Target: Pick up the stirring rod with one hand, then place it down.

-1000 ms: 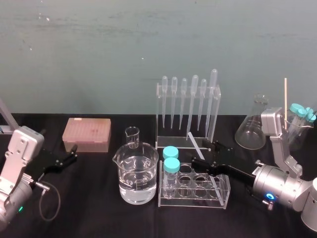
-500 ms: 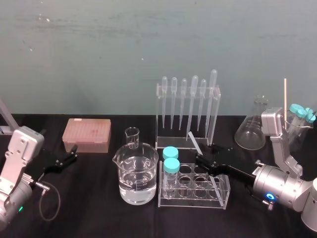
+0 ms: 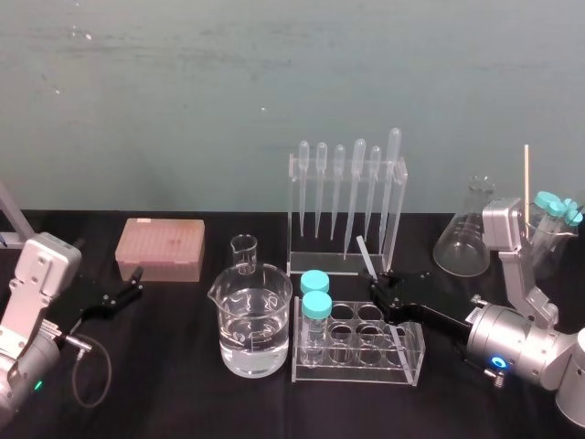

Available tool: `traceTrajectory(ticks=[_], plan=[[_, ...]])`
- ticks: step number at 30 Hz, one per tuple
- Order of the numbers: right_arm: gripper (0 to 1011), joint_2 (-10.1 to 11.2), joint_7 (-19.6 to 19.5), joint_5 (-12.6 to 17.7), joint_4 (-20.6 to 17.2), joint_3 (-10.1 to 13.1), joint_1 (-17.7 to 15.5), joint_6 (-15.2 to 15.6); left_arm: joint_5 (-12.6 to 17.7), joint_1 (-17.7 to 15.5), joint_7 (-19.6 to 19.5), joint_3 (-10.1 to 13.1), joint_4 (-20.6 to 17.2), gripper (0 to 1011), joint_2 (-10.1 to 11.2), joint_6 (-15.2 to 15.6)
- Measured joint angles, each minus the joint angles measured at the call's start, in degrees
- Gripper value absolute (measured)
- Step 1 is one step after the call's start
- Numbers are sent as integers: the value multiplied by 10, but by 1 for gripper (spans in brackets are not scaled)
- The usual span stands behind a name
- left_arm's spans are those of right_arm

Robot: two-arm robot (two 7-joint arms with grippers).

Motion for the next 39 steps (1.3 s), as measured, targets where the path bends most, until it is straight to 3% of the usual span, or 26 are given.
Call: traceTrajectory(ticks=[10, 13, 21, 26, 35, 39], plan=[[72, 0, 0, 0, 0, 0, 0, 0, 0, 0, 0, 0, 0, 1000, 0, 0], [72, -2, 0, -4, -2, 6, -3, -13, 0, 0, 0, 0, 0, 1000, 0, 0], [72, -20, -2, -34, -9, 34, -10, -125, 0, 0, 0, 0, 0, 1000, 0, 0], [72, -42, 17, -31, -1, 57, -1, -203, 0, 0, 0, 0, 0, 1000, 0, 0], [72, -64, 65, 6, 13, 96, -1, -279, 0, 0, 0, 0, 0, 1000, 0, 0], [72, -64, 77, 9, 19, 104, -10, -291, 0, 0, 0, 0, 0, 1000, 0, 0]])
